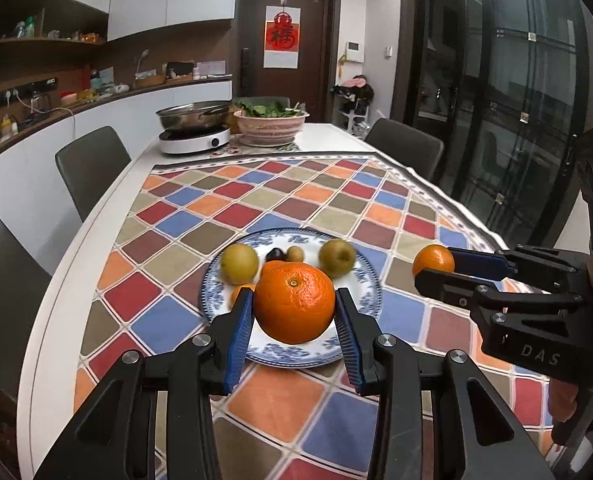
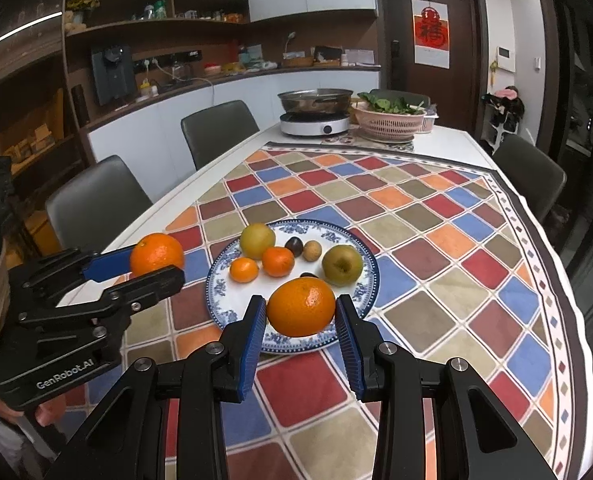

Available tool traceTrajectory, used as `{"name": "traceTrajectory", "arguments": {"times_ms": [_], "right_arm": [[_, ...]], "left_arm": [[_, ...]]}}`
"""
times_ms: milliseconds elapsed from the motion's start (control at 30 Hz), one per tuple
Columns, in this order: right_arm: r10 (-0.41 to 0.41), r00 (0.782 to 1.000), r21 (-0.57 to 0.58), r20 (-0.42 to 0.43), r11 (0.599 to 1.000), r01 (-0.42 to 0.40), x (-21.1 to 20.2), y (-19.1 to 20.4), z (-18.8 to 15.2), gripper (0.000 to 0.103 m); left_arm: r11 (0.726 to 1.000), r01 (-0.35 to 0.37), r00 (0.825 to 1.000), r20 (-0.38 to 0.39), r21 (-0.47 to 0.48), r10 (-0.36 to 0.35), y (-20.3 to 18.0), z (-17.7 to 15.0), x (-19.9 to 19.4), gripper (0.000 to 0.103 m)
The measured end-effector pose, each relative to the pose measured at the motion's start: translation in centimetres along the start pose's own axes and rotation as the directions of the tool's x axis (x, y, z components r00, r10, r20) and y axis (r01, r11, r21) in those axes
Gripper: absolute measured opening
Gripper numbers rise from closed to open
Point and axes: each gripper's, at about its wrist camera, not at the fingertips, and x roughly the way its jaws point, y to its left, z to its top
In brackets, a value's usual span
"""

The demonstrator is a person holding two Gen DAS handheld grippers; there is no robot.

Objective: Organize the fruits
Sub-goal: 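Carry both oranges onto the plate and open both grippers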

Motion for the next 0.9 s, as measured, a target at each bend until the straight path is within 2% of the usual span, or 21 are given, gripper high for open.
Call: {"name": "traceTrajectory", "arguments": {"times_ms": [567,900], "right_arm": [[0.041,0.99,0.044,-0.132,0.998,-0.036,9.1,-1.5,-0.3,0.037],[0.061,0.985,0.055,-0.159,0.997,-0.053,11.4,-2.1,-0.5,0.037]], "left_arm": [[1.0,0.023,0.989,-0.147,0.018,-0.02,2.1,0.0,9.4,0.04],[0.999,0.04,0.98,-0.197,0.009,-0.038,2.0,-0.2,11.7,0.04]]}}
